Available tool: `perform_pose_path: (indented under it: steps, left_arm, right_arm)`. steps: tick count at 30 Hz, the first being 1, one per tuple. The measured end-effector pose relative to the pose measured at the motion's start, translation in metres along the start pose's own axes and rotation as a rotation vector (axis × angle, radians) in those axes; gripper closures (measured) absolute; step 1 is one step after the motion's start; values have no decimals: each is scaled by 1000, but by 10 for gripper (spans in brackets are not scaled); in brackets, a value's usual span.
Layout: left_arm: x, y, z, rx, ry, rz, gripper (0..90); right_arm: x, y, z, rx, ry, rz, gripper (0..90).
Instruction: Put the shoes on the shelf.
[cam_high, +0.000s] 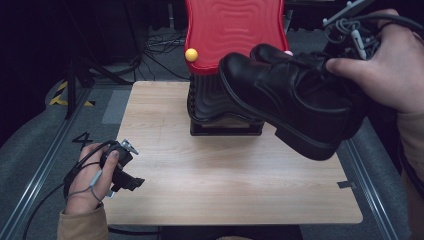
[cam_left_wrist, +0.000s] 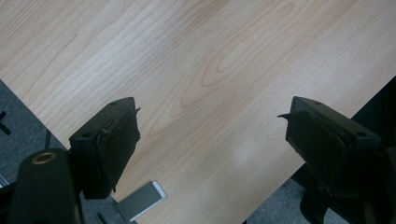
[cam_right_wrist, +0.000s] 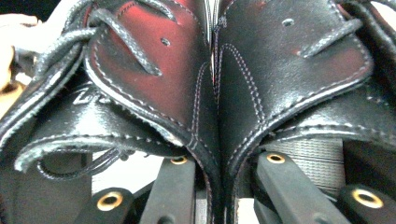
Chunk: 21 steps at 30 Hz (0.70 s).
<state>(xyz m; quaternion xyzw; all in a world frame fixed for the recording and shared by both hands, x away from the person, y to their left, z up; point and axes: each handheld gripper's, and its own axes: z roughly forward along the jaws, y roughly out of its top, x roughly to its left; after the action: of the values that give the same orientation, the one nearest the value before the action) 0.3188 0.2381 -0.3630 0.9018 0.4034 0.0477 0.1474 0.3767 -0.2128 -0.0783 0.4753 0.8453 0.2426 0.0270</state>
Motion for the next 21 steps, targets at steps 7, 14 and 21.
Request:
perform_pose_path:
  steps: [7,14,21]
  left_arm:
    - [4,2,4,9,-7,6,180]
    - [6,-1,0,-2,-4,-3,179]
    - [7,-2,-1,-8,-6,-3,179]
  right_arm:
    - [0,44,4,-29,-63,44,818]
    - [1,77,12,-55,-99,72,817]
    - [1,105,20,-90,-98,98,817]
